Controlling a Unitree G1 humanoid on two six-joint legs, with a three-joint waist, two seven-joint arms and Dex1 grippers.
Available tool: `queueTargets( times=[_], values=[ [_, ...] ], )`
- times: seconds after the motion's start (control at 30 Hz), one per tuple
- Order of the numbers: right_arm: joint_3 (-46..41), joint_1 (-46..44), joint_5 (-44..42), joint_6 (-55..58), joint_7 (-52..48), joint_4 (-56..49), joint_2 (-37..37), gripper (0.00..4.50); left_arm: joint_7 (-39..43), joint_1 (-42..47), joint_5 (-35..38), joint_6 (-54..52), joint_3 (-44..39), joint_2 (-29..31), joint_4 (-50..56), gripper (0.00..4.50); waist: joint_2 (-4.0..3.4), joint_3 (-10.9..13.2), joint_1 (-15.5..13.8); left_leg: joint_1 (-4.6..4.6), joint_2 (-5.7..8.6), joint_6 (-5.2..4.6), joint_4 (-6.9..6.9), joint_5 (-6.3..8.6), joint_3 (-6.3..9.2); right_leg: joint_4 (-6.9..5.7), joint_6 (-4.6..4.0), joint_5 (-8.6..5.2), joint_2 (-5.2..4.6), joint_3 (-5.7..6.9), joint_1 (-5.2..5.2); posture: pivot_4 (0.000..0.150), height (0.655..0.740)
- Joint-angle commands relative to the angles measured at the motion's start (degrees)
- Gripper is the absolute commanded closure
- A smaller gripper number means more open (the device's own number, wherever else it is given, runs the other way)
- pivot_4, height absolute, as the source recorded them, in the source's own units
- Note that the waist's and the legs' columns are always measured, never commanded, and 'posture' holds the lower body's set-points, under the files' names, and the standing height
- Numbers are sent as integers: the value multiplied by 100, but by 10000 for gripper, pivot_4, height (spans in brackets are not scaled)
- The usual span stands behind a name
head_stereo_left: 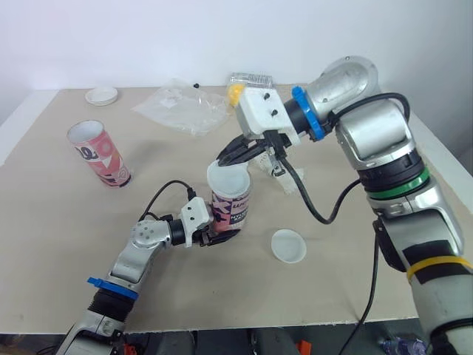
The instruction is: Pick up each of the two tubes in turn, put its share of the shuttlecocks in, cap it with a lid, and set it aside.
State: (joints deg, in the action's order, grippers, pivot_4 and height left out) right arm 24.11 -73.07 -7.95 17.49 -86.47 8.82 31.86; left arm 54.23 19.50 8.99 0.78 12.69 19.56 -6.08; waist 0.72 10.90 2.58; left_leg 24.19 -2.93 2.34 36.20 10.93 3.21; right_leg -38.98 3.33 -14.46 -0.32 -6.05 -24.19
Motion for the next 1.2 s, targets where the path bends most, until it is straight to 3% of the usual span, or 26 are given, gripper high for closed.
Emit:
queueTargets(
  times=[0.03, 0.43, 1.2],
  values=[
    [-38, -123, 122, -290, -130, 63, 8, 44677, 25, -61, -36, -151, 149, -21, -78, 14729, 0, 0, 0, 0, 0, 0, 0, 0, 0, 0, 0, 0, 0, 0, 0, 1500, 7400],
    [-109, -406, 341, -843, -131, 646, -157, 44677, 11, -42, -37, -202, 111, -26, -107, 14729, 0, 0, 2, -2, 0, 1, 2, -1, 0, 0, 1, 2, 0, 0, 2, 1500, 7400],
    [61, -80, 451, -939, -358, 345, -84, 44677, -25, -19, 1, -281, 64, -58, -141, 14729, 0, 0, 1, -2, 0, 1, 2, -1, 1, 0, 1, 2, 0, 1, 2, 1500, 7400]
  ],
)
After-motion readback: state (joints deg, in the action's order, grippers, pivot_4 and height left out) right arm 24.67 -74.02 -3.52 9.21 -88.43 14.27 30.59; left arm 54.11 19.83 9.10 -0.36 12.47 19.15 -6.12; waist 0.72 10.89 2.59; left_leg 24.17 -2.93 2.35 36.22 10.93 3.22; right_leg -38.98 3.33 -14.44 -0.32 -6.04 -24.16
